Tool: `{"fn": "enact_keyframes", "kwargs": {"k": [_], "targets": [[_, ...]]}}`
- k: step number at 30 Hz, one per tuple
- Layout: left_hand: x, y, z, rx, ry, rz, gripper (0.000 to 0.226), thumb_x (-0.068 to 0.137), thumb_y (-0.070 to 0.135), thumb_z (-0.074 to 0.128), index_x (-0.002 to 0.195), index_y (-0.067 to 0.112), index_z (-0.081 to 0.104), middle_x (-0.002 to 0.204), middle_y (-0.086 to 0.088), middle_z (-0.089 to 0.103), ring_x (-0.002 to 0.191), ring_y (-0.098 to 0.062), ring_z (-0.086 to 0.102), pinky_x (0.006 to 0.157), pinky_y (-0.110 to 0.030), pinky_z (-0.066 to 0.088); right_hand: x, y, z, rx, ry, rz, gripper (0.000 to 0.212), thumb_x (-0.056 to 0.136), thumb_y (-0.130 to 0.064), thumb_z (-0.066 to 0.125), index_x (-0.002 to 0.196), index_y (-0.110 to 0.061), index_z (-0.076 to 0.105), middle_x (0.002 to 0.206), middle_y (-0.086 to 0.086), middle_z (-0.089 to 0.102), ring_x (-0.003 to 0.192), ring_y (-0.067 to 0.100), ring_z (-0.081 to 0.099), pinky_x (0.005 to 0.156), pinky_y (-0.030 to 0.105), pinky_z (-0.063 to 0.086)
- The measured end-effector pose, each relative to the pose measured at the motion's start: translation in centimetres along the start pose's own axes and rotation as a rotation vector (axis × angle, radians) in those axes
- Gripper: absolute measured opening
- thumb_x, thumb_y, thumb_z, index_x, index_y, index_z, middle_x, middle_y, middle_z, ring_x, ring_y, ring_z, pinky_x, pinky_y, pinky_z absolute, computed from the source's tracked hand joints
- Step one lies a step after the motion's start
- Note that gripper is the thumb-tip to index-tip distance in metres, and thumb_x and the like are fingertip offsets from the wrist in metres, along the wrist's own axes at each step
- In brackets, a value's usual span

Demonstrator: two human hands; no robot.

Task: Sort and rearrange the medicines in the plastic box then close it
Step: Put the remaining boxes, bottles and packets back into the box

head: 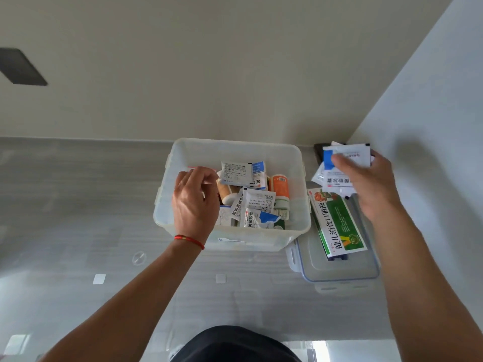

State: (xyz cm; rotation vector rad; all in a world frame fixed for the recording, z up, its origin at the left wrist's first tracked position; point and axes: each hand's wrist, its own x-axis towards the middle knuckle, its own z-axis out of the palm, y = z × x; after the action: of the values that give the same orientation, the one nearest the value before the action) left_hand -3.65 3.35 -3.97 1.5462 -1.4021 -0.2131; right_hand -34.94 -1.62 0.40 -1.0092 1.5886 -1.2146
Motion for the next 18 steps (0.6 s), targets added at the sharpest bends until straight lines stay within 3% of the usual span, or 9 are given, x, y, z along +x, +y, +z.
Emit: {"fn": "enact_keyframes", "kwargs": {"k": [4,6,8,10,13,16,18], "targets": [[-0.3,-0.5,-0.1,-0.03,0.051,0.065,0.023,0.084,0.003,0.045,0.087,0.013,0.066,0.088,0.003,0.067,0.092,-0.022,0.053,0.083,-0.019,0.039,-3.5,-3.2,8.2,-0.065,-0.338,-0.084,0.052,0.065,-0.04,0.091,0.105,-0.017,0.068,0.099,0.005,0.079,0.088,0.027,0.078,0.067,0.041,0.064],[-0.3,-0.6,-0.2,-0.021,0.062,0.091,0.023,0.088,0.007,0.044,0.096,0.013,0.065,0.095,0.002,0.065,0.094,-0.022,0.05,0.088,-0.021,0.036,-5.0,-2.2,12.7,-0.263,-0.436,-0.079,0.056,0.071,-0.048,0.087,0.113,-0.019,0.063,0.103,0.0,0.076,0.093,0.022,0.075,0.077,0.039,0.062],[-0.3,-0.7,-0.2,0.019,0.041,0.108,0.021,0.089,0.008,0.046,0.1,0.011,0.063,0.097,-0.001,0.065,0.095,-0.024,0.048,0.087,-0.029,0.04,-5.9,-0.9,15.5,-0.439,-0.442,-0.087,0.05,0.083,-0.05,0.08,0.121,-0.024,0.06,0.107,-0.006,0.073,0.096,0.014,0.071,0.08,0.028,0.057],[-0.3,-0.7,-0.2,0.072,-0.014,0.12,0.018,0.087,0.009,0.051,0.101,0.009,0.063,0.097,-0.004,0.065,0.096,-0.026,0.049,0.085,-0.036,0.044,-6.1,-0.1,15.8,-0.511,-0.377,-0.22,0.04,0.091,-0.04,0.076,0.124,-0.021,0.062,0.109,-0.006,0.072,0.096,0.009,0.069,0.082,0.024,0.056],[-0.2,-0.5,-0.2,0.153,-0.135,0.136,0.017,0.09,0.021,0.052,0.098,0.012,0.064,0.099,-0.004,0.066,0.098,-0.027,0.052,0.082,-0.043,0.045,-5.5,0.5,12.2,-0.429,-0.199,-0.384,0.021,0.096,-0.016,0.07,0.117,-0.015,0.068,0.107,-0.01,0.07,0.094,-0.003,0.067,0.084,0.018,0.058],[-0.6,-0.1,0.1,0.275,-0.24,0.217,0.024,0.091,0.034,0.049,0.097,0.015,0.063,0.098,-0.003,0.065,0.098,-0.026,0.052,0.081,-0.042,0.044,-4.0,2.8,5.9,-0.491,0.076,-0.318,0.022,0.094,-0.005,0.065,0.115,-0.011,0.07,0.11,-0.002,0.072,0.096,0.006,0.068,0.087,0.024,0.057],[-0.6,0.1,0.5,0.352,-0.288,0.251,0.027,0.091,0.038,0.048,0.098,0.016,0.062,0.099,-0.003,0.065,0.099,-0.025,0.052,0.081,-0.04,0.045,-2.7,5.5,1.7,-0.621,0.179,-0.128,0.025,0.094,-0.006,0.064,0.118,-0.009,0.069,0.115,0.007,0.072,0.103,0.02,0.068,0.092,0.03,0.052]]}}
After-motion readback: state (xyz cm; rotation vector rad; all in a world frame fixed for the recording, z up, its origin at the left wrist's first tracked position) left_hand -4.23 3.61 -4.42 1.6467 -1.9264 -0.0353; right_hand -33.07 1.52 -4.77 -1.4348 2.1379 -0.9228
